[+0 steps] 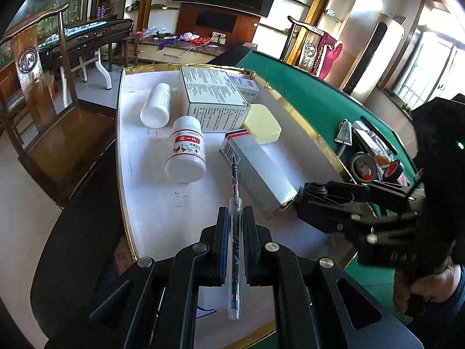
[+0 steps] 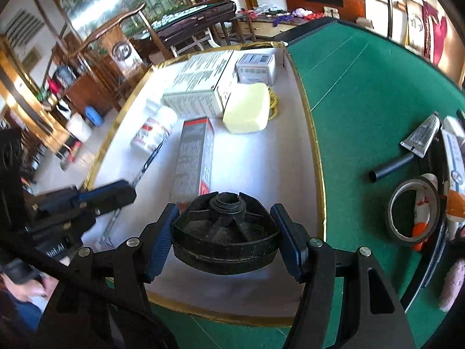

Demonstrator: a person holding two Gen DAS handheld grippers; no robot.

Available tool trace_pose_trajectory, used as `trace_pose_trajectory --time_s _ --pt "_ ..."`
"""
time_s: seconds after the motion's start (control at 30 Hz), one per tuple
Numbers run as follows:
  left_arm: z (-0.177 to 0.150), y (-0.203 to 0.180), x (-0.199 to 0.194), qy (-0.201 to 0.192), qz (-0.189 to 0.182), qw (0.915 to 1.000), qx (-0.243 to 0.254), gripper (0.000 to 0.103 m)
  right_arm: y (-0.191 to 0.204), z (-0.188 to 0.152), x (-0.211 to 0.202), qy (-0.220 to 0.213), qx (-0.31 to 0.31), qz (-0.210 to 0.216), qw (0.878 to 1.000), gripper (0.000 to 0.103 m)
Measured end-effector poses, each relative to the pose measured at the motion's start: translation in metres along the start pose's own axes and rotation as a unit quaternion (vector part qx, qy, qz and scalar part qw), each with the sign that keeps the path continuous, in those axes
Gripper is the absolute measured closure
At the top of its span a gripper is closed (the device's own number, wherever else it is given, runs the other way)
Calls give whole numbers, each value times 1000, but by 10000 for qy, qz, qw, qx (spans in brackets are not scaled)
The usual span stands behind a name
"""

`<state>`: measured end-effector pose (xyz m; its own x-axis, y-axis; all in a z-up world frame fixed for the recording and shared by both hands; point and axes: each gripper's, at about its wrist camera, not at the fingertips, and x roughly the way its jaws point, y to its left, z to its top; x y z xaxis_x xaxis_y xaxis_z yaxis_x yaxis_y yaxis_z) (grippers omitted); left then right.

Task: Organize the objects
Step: 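Carry the pen and funnel over the white tray and release both inside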

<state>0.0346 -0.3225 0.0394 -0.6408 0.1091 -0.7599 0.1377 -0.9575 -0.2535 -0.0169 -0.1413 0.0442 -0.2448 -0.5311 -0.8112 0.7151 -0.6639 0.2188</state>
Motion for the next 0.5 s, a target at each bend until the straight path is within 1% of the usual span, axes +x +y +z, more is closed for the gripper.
trace_pose_trajectory --time_s 0.07,0.2,0.5 --pt "0 -1 3 50 54 10000 8 96 5 -2 2 1 -140 -116 9998 38" --pt "-1 -3 5 105 93 9999 70 96 9 -5 3 35 -295 -201 9994 38" --pt "-2 -5 8 186 146 9997 109 96 10 -6 7 173 -374 -243 9989 38"
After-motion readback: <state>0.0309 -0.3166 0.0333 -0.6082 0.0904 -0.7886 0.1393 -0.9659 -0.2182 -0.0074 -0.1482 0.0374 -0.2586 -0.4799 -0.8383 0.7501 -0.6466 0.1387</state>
